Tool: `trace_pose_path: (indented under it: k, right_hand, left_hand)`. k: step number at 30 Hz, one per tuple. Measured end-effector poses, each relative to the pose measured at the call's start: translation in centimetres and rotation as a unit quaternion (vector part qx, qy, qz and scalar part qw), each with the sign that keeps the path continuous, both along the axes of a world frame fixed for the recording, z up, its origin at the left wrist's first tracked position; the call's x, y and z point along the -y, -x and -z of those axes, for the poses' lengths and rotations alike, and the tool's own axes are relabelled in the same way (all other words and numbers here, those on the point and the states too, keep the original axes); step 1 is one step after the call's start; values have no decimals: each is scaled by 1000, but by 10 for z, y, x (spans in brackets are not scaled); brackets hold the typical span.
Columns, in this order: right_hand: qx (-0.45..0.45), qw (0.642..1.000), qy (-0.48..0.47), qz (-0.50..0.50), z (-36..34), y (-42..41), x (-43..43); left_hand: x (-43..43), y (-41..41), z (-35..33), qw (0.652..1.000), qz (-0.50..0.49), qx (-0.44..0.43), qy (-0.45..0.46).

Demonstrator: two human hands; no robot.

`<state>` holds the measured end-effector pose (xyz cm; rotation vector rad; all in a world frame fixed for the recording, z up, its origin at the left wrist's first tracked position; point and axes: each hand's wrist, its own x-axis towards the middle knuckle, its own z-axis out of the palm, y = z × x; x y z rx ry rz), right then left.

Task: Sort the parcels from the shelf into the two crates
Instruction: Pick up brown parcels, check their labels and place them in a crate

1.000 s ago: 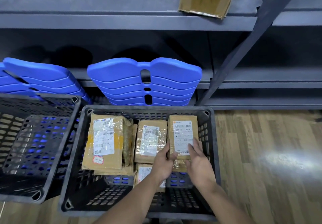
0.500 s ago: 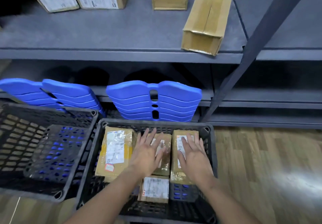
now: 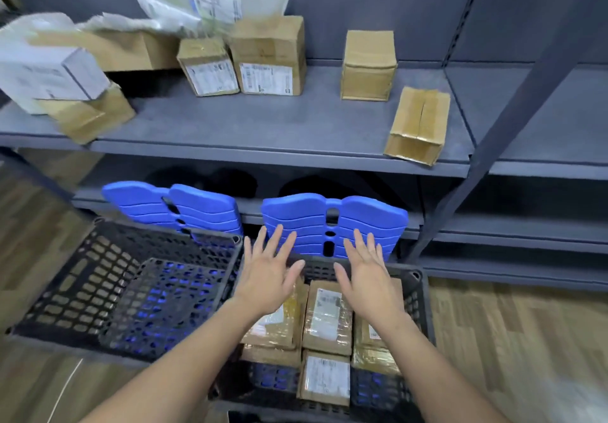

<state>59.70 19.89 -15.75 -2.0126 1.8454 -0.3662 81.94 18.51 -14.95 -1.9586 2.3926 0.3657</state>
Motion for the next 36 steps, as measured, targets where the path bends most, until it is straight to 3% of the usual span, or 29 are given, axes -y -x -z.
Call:
trace_pose_path:
  k: [9, 17, 21, 25, 27, 33, 36]
  right_hand:
    - [-23, 995, 37, 87, -33, -48, 26]
    - [-157, 950, 230, 137, -83, -6, 91]
    - [-193, 944, 193, 185, -112, 30, 141]
    - [-73, 963, 127, 225, -122, 48, 170]
    - [-11, 958, 148, 246, -122, 49, 176]
    - [162, 897, 282, 300, -121, 18, 158]
    - [355, 846, 270, 293, -136, -4, 135]
  left_hand:
    - [44, -46, -34, 997, 40, -56, 29]
    - [68, -44, -45, 997, 27, -62, 29]
    - [70, -37, -47, 998, 3, -63, 27]
    - [70, -29, -49, 997, -15, -72, 21]
    - [72, -25, -48, 997, -12, -71, 23]
    - [82, -12, -63, 991, -6, -132, 27]
    - [95, -11, -74, 958, -33, -279, 52]
